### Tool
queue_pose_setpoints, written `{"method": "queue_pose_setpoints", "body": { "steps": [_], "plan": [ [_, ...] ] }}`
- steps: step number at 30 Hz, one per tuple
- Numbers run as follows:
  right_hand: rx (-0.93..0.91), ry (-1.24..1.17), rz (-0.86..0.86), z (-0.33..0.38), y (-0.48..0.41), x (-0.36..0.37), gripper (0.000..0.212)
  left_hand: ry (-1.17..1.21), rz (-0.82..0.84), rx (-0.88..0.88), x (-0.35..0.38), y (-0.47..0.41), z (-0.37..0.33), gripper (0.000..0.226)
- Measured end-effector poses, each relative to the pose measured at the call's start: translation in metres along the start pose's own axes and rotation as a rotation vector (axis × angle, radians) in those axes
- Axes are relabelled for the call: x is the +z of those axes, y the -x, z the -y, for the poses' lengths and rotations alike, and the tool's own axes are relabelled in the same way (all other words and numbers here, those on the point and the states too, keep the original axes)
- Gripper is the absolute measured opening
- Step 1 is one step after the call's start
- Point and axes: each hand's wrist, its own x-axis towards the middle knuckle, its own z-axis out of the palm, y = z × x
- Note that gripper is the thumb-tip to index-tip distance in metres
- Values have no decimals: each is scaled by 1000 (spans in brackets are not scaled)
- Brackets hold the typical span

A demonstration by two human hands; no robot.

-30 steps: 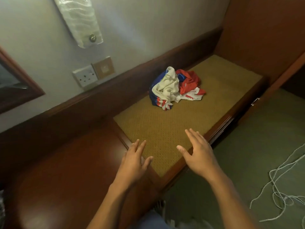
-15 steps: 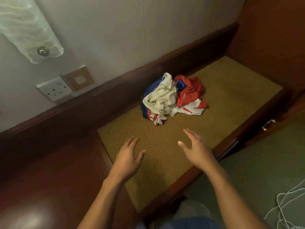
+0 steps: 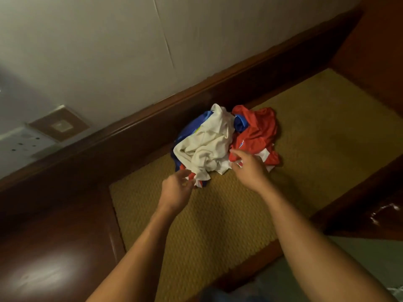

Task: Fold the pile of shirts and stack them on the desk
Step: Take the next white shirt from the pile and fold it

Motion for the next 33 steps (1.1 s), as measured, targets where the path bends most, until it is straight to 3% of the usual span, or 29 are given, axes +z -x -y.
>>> {"method": "queue_pose_setpoints", "body": {
  "steps": [5,8,11,13,16,20,33],
  "plan": [
    [120,-217,-84,6,-70,21,55,-33,-36,-104,24,-64,-8,44],
    [205,-294,-29,3,-96,44,66,-21,-4,-174,41,-91,-15,47],
    [198,-209,-95,-7,-103,60,47,-49,5,-209,53,-100,-14,24],
    [180,-176,-165,-11,-99,61,25,-25,-33,-189,55,-98,-4,24],
    [136,-232,-227,-12,-85,51,13,36,-104,-92,48,-76,10,32],
    [117,-336,-248,-2,-49,40,12,179,-128,28,19,-28,28,19],
    [-171,-188,-271,78,111,82,12,248,-355,128,-81,115,111,17]
  ]
}}
